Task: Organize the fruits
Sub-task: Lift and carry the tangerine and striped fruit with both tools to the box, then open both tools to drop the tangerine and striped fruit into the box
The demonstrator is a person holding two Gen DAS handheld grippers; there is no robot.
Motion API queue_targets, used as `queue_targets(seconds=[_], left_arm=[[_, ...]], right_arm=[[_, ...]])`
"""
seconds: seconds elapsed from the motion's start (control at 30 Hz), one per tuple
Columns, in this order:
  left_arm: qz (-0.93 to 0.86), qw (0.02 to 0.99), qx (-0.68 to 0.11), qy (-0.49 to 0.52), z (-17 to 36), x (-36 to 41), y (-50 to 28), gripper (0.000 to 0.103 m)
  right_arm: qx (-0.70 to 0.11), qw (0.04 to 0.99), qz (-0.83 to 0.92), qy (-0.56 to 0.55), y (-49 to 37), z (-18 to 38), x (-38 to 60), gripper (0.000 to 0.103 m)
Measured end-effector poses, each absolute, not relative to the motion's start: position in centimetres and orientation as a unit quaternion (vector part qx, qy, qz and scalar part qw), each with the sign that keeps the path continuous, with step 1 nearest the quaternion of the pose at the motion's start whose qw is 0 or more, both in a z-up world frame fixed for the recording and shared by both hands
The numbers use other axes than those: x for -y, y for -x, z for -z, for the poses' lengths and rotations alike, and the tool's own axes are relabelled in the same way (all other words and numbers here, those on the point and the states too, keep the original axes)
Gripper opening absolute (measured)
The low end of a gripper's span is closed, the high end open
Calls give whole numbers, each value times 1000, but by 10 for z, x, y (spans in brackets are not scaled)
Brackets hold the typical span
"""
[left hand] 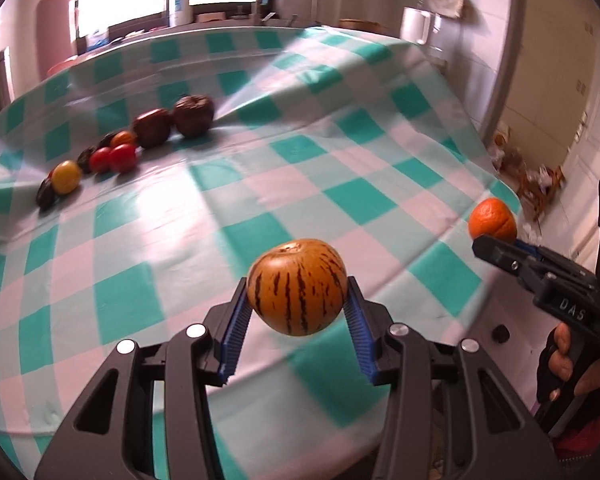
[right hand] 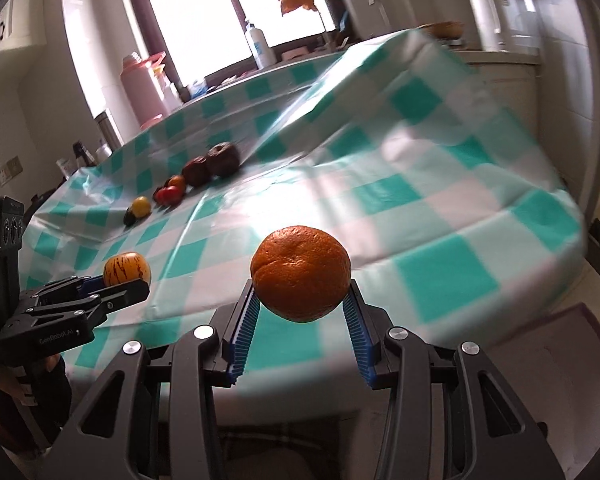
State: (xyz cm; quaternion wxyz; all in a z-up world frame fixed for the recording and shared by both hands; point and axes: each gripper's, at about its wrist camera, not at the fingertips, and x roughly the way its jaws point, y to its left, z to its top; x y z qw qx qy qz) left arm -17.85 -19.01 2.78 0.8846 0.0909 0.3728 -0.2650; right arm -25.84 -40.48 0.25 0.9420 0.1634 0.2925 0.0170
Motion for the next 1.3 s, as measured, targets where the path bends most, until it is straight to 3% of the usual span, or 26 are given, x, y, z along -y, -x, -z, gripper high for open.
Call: queue_targets(seconds=[0.43,0.73,1.0,1.3], left_arm=[[369,836,-344,-214,-19,298,238,46],[451,766,-329,-318,21,367,290,46],[457,690,-400,-393,106,413,289,46],[441,655,-463,-403,152,422,264,47]], right_arm=[[-293,925,84,-227,324,35,493,43],[-355,888,158,-245,341,85,531,43],[-482,813,195,-262,319,154,545,43],[-519,795,195,-244,307,169,537,46]])
